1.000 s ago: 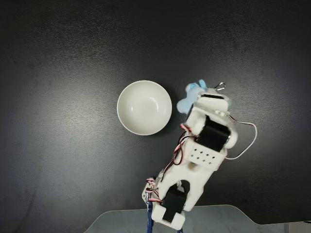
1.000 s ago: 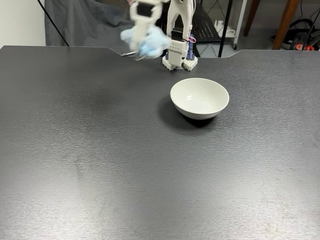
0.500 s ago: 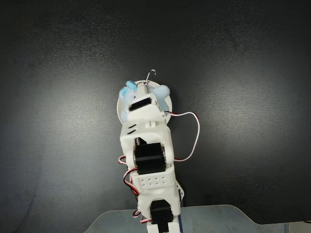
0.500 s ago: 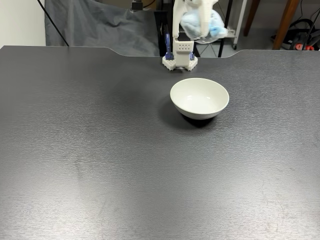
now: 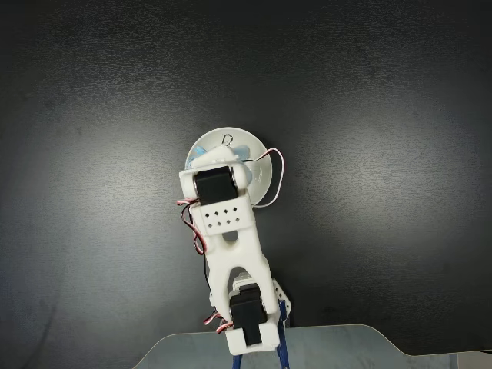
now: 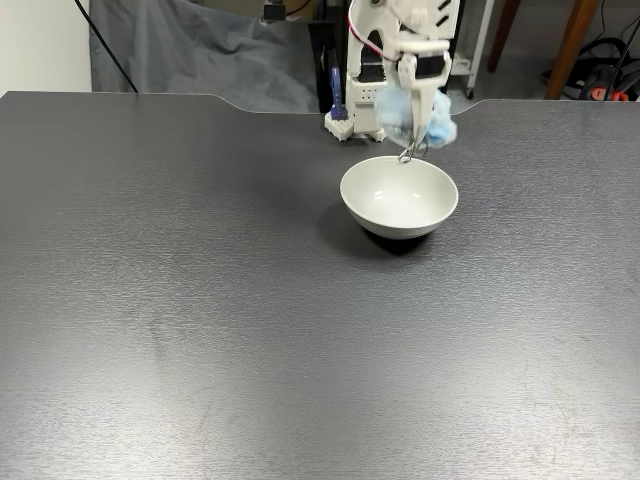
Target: Grasp a skyblue doll and put it in the white bowl.
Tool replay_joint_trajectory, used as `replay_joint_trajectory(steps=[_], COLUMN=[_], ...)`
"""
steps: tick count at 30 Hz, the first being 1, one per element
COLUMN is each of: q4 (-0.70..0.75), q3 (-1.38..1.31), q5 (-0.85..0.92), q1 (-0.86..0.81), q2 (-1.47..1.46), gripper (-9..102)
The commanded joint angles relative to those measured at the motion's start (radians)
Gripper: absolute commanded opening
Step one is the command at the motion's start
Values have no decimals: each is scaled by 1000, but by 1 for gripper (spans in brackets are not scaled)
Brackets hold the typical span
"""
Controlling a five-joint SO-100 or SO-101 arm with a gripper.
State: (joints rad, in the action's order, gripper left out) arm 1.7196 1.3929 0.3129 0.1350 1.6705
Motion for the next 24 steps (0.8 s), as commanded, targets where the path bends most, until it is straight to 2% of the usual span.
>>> replay_joint_trajectory(steps=[1, 10, 24], q4=[49, -92, -167], q3=[31, 109, 109], q5=[-15, -15, -11], q1=[3, 2, 8], q2=[-11, -44, -46], gripper=[-1, -1, 0])
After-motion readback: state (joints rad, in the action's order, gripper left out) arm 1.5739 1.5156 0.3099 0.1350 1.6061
